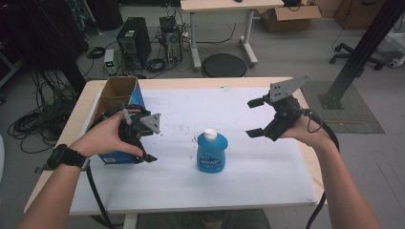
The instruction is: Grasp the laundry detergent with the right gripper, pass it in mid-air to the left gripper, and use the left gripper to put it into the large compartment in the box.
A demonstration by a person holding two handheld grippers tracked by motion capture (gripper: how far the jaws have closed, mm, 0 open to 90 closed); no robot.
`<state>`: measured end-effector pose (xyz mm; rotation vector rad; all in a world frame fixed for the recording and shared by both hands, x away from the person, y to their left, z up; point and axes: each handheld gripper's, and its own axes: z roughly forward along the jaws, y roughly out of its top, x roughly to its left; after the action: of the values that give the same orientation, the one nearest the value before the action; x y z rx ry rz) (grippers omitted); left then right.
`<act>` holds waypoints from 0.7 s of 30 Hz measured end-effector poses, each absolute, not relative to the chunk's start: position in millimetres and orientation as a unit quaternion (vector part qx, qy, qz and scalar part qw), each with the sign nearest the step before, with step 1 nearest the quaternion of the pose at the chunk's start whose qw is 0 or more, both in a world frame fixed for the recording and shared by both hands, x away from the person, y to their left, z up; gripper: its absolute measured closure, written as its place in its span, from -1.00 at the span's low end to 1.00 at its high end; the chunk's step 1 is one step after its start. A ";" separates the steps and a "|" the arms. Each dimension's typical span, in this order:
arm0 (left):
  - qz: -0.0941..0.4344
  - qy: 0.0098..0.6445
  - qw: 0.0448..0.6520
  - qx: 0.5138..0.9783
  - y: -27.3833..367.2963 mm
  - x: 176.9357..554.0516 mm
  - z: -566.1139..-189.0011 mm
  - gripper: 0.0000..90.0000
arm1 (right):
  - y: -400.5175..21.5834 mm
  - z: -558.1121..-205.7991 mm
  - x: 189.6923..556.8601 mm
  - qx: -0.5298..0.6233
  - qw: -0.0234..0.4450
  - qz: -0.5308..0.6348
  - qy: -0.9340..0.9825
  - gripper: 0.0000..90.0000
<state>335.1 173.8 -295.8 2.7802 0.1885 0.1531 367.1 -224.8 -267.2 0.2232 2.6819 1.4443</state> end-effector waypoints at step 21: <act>0.054 0.066 0.172 0.981 172.2 335.1 -295.8 -0.91 | -208.7 -323.9 353.9 0.073 0.006 0.496 0.865 -0.98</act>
<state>335.1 172.2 -295.8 2.7852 0.1863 0.1521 353.9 -208.7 -323.9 0.2290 2.7082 1.5517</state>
